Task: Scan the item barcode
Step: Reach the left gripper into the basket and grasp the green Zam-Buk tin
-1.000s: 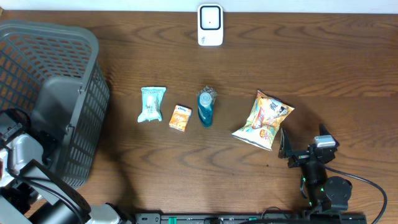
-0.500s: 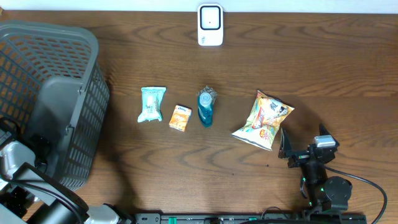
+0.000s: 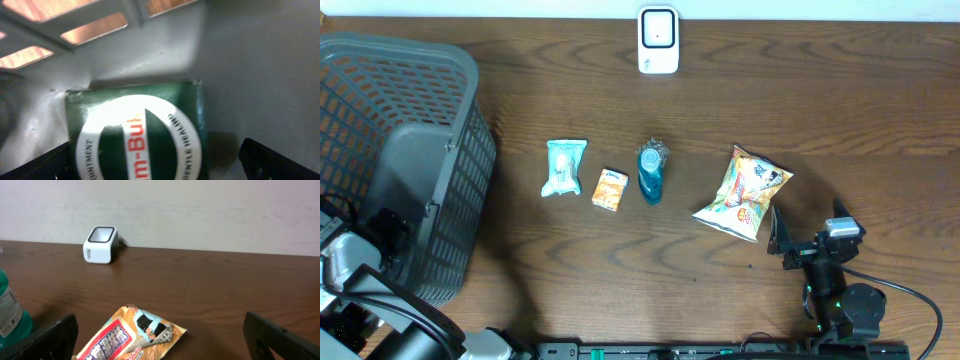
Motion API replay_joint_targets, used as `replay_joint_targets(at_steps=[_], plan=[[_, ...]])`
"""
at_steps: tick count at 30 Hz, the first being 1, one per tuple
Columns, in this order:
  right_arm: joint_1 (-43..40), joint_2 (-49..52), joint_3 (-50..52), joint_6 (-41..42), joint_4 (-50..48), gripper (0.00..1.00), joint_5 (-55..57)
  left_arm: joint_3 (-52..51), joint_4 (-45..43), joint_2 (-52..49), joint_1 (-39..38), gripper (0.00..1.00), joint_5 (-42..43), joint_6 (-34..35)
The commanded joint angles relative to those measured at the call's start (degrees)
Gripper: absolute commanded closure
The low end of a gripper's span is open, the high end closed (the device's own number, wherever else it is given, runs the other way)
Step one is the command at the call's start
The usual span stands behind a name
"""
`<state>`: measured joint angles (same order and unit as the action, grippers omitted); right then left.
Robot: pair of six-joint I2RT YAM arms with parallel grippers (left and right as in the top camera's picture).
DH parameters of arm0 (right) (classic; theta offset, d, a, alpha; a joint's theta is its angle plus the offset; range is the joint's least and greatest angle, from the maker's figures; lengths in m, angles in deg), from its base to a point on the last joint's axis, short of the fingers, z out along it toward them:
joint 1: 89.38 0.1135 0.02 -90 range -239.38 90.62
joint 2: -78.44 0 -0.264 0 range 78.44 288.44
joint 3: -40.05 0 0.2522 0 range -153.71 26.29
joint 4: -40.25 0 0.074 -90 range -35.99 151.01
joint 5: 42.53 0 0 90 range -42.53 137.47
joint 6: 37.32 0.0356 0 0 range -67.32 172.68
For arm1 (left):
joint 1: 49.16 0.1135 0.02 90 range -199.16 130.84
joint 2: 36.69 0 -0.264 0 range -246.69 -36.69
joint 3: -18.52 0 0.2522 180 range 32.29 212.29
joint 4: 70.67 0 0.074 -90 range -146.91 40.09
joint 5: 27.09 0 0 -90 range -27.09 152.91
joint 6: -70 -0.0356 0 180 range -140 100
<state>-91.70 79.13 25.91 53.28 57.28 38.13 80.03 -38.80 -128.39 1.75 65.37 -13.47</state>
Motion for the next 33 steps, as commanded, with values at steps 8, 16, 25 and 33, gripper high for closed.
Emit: replay_joint_targets(at_steps=[8,16,25,33], plan=[[0.4,-0.3,0.1,0.0,0.2,0.01,0.0,-2.8,0.8,-2.6,-0.2,0.02,-0.6,6.3],[0.4,-0.3,0.1,0.0,0.2,0.01,0.0,-3.3,0.6,-2.6,-0.2,0.02,-3.2,6.3],[0.4,-0.3,0.1,0.0,0.2,0.01,0.0,-4.5,0.6,-2.6,-0.2,0.26,-3.2,6.3],[0.4,-0.3,0.1,0.0,0.2,0.01,0.0,-4.3,1.1,-2.4,-0.2,0.44,-3.2,6.2]])
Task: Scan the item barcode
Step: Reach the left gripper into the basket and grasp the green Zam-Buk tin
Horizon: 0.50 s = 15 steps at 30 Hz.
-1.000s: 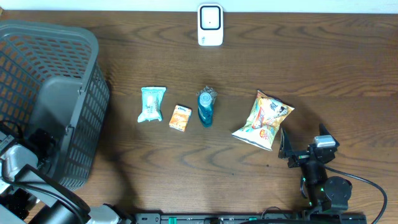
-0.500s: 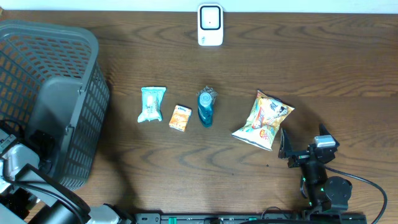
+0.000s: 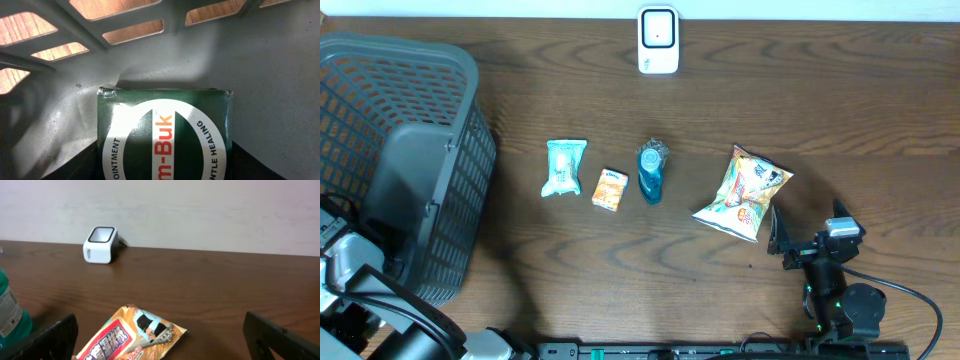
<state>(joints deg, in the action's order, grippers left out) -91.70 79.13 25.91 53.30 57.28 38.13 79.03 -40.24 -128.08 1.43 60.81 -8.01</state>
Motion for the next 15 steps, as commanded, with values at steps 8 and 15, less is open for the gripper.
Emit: replay_joint_targets(at_steps=[8,15], plan=[[0.4,-0.3,0.1,0.0,0.2,0.01,0.0,-1.7,4.8,2.6,0.1,0.51,1.4,0.8],[0.4,-0.3,0.1,0.0,0.2,0.01,0.0,-1.7,5.3,12.4,0.1,0.51,1.4,0.8]])
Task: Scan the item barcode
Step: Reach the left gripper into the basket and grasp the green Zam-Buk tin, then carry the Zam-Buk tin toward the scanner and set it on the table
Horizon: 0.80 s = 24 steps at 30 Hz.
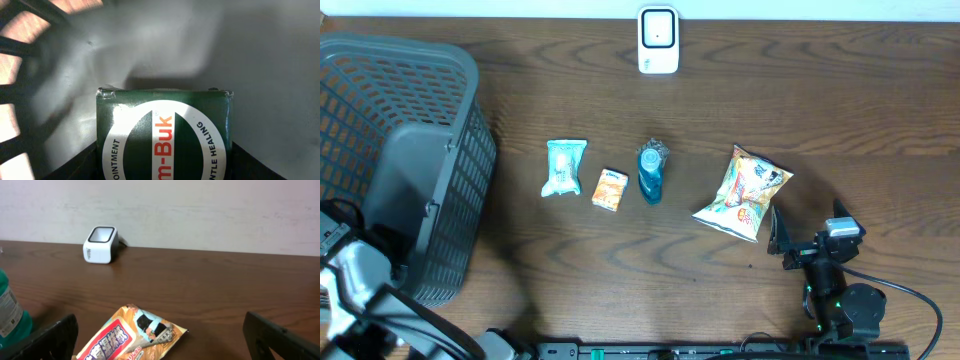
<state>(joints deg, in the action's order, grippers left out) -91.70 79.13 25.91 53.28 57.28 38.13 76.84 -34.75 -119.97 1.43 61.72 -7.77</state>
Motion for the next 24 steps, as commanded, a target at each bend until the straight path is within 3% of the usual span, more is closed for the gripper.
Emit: replay_joint_targets(at_steps=[1,9,13,24], plan=[[0.4,-0.3,0.1,0.0,0.2,0.01,0.0,0.5,-0.2,6.3,0.1,0.51,0.5,0.6],[0.4,-0.3,0.1,0.0,0.2,0.01,0.0,2.6,-0.5,20.8,0.1,0.51,2.1,6.1],[0.4,-0.3,0.1,0.0,0.2,0.01,0.0,4.6,-2.3,27.8,0.1,0.51,10.6,6.9],[0.4,-0.3,0.1,0.0,0.2,0.01,0.0,6.2,-17.2,40.0,-2.6,0.51,39.7,23.6]])
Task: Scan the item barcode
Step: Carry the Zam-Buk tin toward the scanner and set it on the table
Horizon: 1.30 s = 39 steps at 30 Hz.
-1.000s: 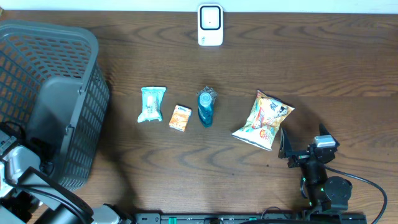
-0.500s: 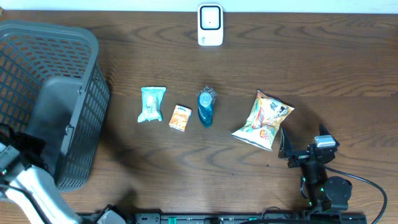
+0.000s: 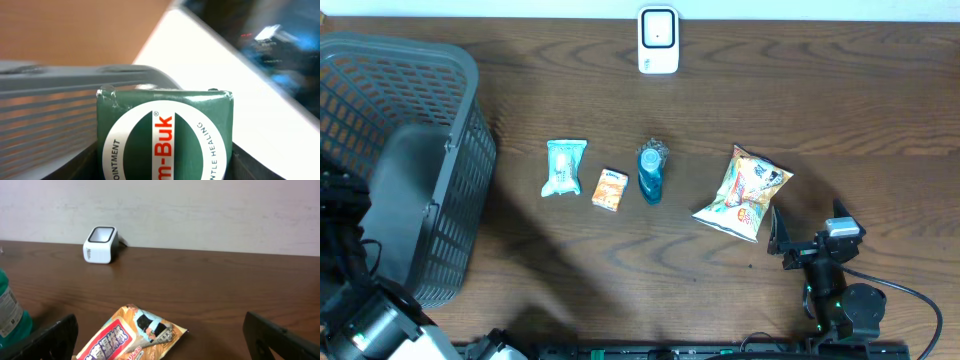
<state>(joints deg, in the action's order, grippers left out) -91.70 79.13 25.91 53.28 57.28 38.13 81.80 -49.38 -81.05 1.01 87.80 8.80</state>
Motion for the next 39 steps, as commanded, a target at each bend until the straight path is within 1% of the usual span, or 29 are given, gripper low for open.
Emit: replay_joint_targets(at_steps=[1,3,6,7,10,12,19,24,25,31,34,36,39], plan=[[0.4,-0.3,0.1,0.0,0.2,0.01,0.0,1.2,-3.3,1.1,-3.4,0.51,15.5,7.3],[0.4,-0.3,0.1,0.0,0.2,0.01,0.0,1.2,-3.5,1.0,-7.3,0.51,18.1,7.3],[0.4,-0.3,0.1,0.0,0.2,0.01,0.0,1.2,-1.5,1.0,-14.0,0.51,18.2,6.2],[0.4,-0.3,0.1,0.0,0.2,0.01,0.0,1.2,-0.3,0.9,-19.7,0.51,18.2,4.1],[0.4,-0.3,0.1,0.0,0.2,0.01,0.0,1.2,1.4,0.6,-28.0,0.51,17.3,1.3],[0.4,-0.3,0.1,0.0,0.2,0.01,0.0,1.2,3.8,0.2,-33.3,0.51,14.4,-0.1],[0.4,-0.3,0.1,0.0,0.2,0.01,0.0,1.2,14.4,-3.6,-50.9,0.51,-0.7,-4.0],[0.4,-0.3,0.1,0.0,0.2,0.01,0.0,1.2,21.6,-9.5,-62.3,0.51,-11.4,-3.9],[0.4,-0.3,0.1,0.0,0.2,0.01,0.0,1.2,23.1,-12.3,-66.2,0.51,-13.8,-3.9],[0.4,-0.3,0.1,0.0,0.2,0.01,0.0,1.2,26.7,-22.3,-77.0,0.51,-19.8,0.6],[0.4,-0.3,0.1,0.0,0.2,0.01,0.0,1.2,26.6,-27.7,-82.0,0.51,-20.7,2.2],[0.4,-0.3,0.1,0.0,0.2,0.01,0.0,1.2,26.5,-32.3,-85.9,0.51,-23.1,2.6],[0.4,-0.3,0.1,0.0,0.2,0.01,0.0,1.2,25.5,-37.2,-89.5,0.51,-25.7,4.5]])
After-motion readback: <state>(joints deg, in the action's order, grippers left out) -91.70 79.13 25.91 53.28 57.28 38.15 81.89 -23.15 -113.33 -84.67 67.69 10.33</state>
